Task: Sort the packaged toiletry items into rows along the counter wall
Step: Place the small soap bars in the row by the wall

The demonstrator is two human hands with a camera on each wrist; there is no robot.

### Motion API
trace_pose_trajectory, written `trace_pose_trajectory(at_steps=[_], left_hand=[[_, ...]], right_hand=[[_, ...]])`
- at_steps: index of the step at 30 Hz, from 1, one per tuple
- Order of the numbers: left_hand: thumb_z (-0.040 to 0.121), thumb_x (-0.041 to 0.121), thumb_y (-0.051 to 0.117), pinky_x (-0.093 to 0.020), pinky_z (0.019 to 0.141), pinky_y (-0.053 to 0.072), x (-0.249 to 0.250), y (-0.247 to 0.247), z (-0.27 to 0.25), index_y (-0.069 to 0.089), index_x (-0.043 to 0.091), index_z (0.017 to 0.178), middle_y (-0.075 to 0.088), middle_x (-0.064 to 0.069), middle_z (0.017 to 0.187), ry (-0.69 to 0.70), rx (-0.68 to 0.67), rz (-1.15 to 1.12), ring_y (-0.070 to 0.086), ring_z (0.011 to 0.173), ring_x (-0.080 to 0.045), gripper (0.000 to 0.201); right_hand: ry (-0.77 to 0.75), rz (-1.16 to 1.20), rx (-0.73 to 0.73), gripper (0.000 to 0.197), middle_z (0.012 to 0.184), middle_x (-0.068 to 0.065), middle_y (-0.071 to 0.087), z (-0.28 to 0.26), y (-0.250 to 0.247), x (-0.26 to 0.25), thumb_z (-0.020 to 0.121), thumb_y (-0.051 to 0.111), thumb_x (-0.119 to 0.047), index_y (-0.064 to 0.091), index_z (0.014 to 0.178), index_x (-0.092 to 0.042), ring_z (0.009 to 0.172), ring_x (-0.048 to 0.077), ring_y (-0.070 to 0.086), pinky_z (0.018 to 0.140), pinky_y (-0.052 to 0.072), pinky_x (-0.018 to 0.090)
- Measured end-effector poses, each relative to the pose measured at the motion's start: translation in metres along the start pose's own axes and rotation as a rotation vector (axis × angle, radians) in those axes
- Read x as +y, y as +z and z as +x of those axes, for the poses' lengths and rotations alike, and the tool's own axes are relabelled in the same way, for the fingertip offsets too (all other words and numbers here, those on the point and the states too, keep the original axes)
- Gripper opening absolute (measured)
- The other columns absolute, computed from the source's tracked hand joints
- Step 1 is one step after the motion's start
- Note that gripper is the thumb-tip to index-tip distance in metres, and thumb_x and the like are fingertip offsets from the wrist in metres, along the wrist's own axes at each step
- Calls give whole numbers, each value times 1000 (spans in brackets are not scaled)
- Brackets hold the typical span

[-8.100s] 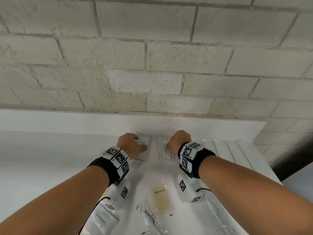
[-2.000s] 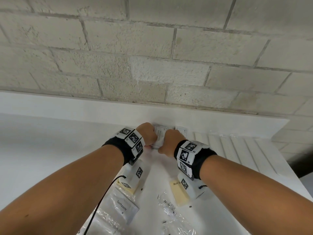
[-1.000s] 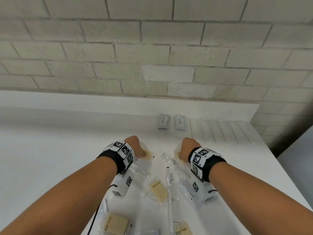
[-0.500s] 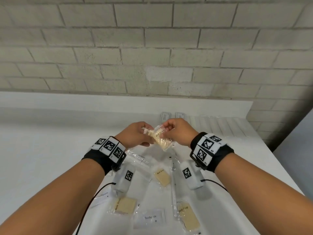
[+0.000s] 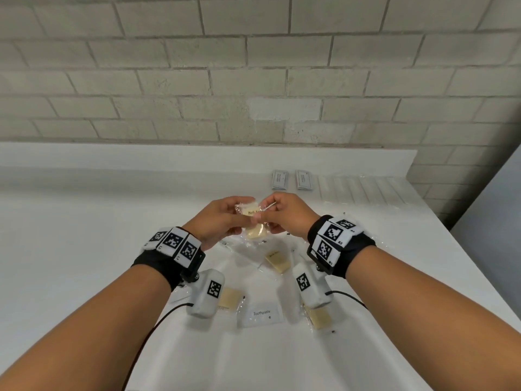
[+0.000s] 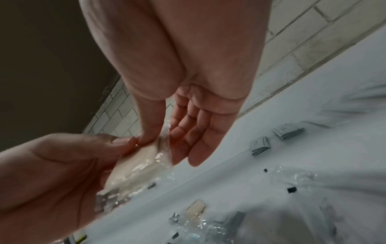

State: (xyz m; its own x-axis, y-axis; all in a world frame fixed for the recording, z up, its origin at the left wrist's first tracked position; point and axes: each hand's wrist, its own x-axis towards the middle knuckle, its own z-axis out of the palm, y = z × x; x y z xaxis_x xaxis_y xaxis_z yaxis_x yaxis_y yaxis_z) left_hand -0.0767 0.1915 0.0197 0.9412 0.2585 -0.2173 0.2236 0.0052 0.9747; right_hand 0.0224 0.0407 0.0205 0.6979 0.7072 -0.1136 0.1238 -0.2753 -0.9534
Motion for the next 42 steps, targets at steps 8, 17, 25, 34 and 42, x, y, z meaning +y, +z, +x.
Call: trace_pose_trajectory(at_steps=[8,17,25,34,42], left_hand=[[82,8,65,-42,107,39,-16,12,-26,62,4,123,64,-19,125,21,-212,-137,58,121,-33,42],[95,-4,44,-43,88,55,-30,13,-42,51,14,133,68,-13,114,-123,-152,-256,68,102,-32,43],[87,-5,32,-39,70,47,-57,-19,-59,50,20,134,61,-14,89,-149,23,-346,54,70,-26,57],[92,5,33,-35,65,49,-69,-26,-79,52,29,131,56,-11,88,-211,125,-317,49,64,-21,49],[96,16,37,-33,60,46,-74,-21,-83,43,29,132,54,-14,88,-217,159,-323,51,59,-22,38]], right_hand=[[45,163,-61,15,83,7,64,-22,9,-1,83,72,-9,59,89,-12,66,15,62,59,56,21],[209,141,-134,17,91,4,74,-40,17,13,81,74,-15,70,97,-13,80,20,70,80,53,33],[257,-973,-11,42,124,9,59,-25,35,38,83,63,-24,56,122,-8,113,26,58,90,49,29],[285,-1034,0,29,89,5,57,-20,56,37,77,69,-27,53,96,-12,78,22,53,60,42,26],[131,-792,88,23,92,17,68,-26,71,18,75,67,-12,68,92,4,77,28,64,66,54,34]])
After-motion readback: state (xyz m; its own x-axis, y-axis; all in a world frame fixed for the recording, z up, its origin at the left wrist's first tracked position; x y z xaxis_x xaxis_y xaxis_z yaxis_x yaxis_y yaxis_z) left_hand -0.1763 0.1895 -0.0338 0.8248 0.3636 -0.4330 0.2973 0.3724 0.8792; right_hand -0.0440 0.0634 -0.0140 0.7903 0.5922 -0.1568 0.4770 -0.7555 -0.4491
